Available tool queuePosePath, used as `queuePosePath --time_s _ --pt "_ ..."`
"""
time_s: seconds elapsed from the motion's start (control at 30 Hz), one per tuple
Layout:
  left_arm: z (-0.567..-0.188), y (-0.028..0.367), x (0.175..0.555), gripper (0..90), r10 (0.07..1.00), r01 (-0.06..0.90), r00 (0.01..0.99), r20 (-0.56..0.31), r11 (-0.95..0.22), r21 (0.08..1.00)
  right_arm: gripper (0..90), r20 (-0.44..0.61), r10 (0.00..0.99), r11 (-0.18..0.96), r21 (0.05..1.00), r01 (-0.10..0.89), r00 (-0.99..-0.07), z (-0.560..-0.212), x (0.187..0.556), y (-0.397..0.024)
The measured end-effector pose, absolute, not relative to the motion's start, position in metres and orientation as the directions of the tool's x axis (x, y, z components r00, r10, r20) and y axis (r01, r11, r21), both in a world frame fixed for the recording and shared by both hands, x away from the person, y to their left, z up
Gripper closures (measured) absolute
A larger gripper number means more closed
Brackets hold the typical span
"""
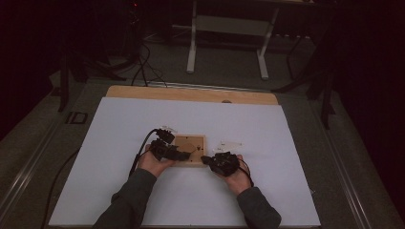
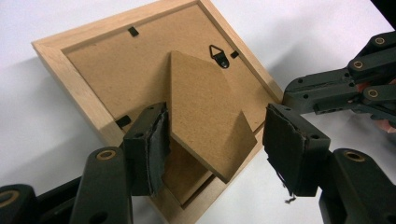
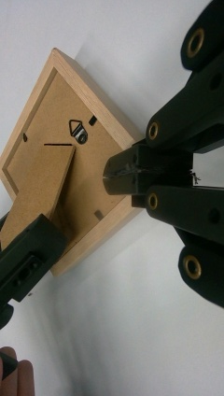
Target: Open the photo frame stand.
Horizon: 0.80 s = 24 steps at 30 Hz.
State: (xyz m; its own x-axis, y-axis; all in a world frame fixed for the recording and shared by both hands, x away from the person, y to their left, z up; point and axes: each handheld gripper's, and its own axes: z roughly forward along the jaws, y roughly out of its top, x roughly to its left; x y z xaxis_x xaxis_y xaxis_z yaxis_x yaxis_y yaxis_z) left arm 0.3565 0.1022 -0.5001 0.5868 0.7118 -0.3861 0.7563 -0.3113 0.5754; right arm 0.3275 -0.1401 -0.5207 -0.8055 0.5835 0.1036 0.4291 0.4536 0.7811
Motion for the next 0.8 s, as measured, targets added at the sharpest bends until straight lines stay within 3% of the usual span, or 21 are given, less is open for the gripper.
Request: queuePosePath --time_s 0.33,0.8 --pt "-0.5009 0.1063 0.361 52.4 0.704 0.782 0.56 -0.438 -0.273 0.561 89.2 0.103 0.583 0.455 0.78 0.429 -0.806 -0.5206 0.3274 -0.1401" --pt "-0.5 0.1037 0.3595 54.2 0.724 0.779 0.561 -0.402 -0.297 0.552 86.6 0.103 0.574 0.461 0.779 0.425 -0.812 -0.52 0.3275 -0.1396"
